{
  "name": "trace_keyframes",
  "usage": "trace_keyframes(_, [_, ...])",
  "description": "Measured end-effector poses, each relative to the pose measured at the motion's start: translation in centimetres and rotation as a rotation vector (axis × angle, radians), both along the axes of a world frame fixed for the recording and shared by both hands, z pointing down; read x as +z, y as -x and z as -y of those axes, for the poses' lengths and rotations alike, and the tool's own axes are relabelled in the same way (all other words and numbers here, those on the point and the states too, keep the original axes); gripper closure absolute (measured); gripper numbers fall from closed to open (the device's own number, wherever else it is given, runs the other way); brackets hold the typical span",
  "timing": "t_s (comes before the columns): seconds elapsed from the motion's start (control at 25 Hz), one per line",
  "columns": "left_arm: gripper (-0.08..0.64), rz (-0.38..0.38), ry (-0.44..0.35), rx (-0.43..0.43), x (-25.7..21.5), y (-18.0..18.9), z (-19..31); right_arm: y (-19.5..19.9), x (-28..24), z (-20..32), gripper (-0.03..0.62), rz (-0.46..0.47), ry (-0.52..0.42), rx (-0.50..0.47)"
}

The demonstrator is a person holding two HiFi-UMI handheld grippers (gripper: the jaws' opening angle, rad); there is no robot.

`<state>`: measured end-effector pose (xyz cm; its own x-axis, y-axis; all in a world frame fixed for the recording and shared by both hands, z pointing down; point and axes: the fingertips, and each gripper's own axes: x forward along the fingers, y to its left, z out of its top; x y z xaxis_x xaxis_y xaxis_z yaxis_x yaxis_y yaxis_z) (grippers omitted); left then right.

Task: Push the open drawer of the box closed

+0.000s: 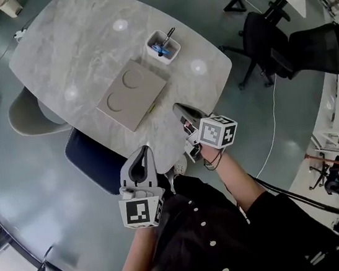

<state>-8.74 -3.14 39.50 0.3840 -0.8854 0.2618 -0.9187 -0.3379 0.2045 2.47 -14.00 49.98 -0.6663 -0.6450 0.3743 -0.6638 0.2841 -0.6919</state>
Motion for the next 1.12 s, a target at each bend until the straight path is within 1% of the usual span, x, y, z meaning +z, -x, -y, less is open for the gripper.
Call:
trace_keyframes(0.16, [0.541,-0.022,-0.031,-0.025,-1.7,1.0,1.0,-0.6,-5.3,-0.1,0.595,-0.067,-0.157,-0.034])
trace_keyframes(0.28, [0.541,-0.019,-0.077,-0.031,-3.7,1.7,1.7,-1.3,-9.2,-0.4,0.595,-0.125,-0.278,-0.039])
trace_keyframes(0.4, [0.541,-0.010,-0.126,-0.035,-5.7,2.0,2.2,-2.2,-12.2,-1.0,0.595,-0.191,-0.381,-0.031])
trace_keyframes(0.48, [0.541,-0.007,-0.157,-0.041,-7.0,2.4,2.6,-2.8,-13.8,-1.5,0.595,-0.213,-0.428,-0.013])
trace_keyframes(0.6, [0.541,0.002,-0.198,-0.055,-8.9,3.0,3.0,-3.6,-15.9,-2.0,0.595,-0.226,-0.479,0.026])
trace_keyframes(0.76, [0.541,0.010,-0.236,-0.067,-10.6,3.4,3.4,-5.0,-18.7,-2.5,0.595,-0.234,-0.554,0.103])
trace_keyframes(0.92, [0.541,0.012,-0.261,-0.074,-11.5,3.5,3.5,-5.9,-21.3,-3.0,0.595,-0.260,-0.642,0.135])
trace_keyframes(1.04, [0.541,0.013,-0.271,-0.075,-11.9,3.3,3.3,-6.6,-22.9,-3.4,0.595,-0.193,-0.661,0.167])
trace_keyframes(1.12, [0.540,0.015,-0.278,-0.072,-12.1,3.1,3.3,-7.3,-24.0,-3.6,0.595,-0.172,-0.686,0.198])
